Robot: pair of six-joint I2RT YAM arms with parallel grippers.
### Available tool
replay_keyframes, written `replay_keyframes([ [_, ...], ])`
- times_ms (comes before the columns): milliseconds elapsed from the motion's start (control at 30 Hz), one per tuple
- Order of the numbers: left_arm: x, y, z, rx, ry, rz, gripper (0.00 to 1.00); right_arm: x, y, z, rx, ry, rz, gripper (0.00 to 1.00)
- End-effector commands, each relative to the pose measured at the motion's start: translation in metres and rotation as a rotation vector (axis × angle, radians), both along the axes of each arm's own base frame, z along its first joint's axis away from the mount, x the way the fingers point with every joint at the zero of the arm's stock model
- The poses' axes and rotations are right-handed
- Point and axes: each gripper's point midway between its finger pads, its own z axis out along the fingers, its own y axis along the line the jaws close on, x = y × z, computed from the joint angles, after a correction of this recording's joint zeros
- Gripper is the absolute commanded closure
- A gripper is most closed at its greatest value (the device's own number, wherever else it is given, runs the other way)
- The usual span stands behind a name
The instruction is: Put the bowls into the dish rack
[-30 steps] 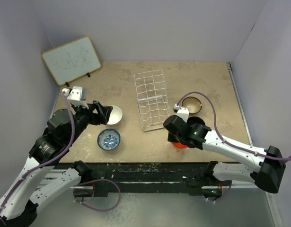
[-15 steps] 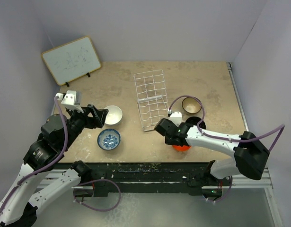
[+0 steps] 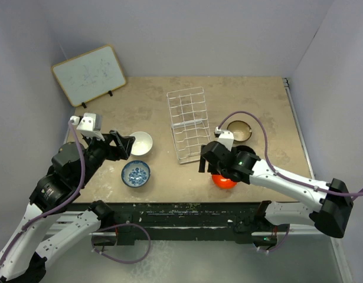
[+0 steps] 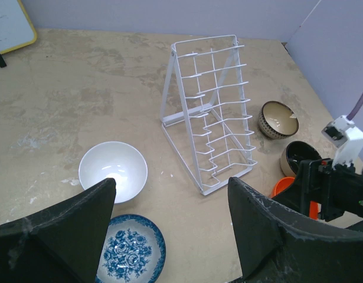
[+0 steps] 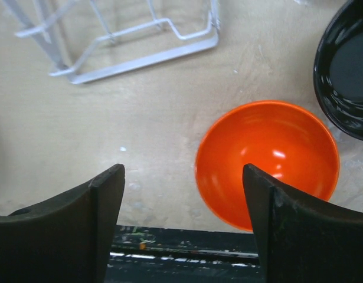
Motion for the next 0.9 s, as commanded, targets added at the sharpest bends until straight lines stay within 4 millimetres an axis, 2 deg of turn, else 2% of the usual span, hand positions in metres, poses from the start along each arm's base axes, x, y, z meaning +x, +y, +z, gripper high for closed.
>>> replay_keyframes([
  [0,0.002,0.002,0.02,-0.022,-0.042,0.011,0.2,0.015,0.019,0.055,0.123,-0.111,0.03,0.12],
  [100,0.001,0.0,0.022,-0.024,-0.046,0.003,0.2,0.039,0.028,0.082,0.168,-0.192,0.056,0.05],
  [133,0.001,0.001,0.022,-0.022,-0.047,0.002,0.2,0.053,0.032,0.101,0.208,-0.232,0.06,0.04],
  [167,0.001,0.001,0.022,-0.02,-0.046,0.003,0.2,0.065,0.032,0.112,0.243,-0.257,0.063,0.03],
  [400,-0.004,0.007,0.025,-0.021,-0.056,0.008,0.2,0.153,0.022,0.18,0.4,-0.482,0.066,0.0],
  [500,-0.007,0.01,0.027,-0.018,-0.056,0.015,0.2,0.185,0.015,0.197,0.431,-0.55,0.069,0.0],
  [633,-0.008,0.013,0.028,-0.018,-0.063,0.023,0.2,0.214,0.013,0.218,0.529,-0.643,0.14,0.0],
  [767,-0.009,0.015,0.028,-0.014,-0.062,0.028,0.2,0.244,0.001,0.223,0.572,-0.692,0.128,0.0],
  [867,-0.009,0.016,0.029,-0.011,-0.06,0.035,0.2,0.264,0.002,0.218,0.641,-0.686,0.148,0.0],
])
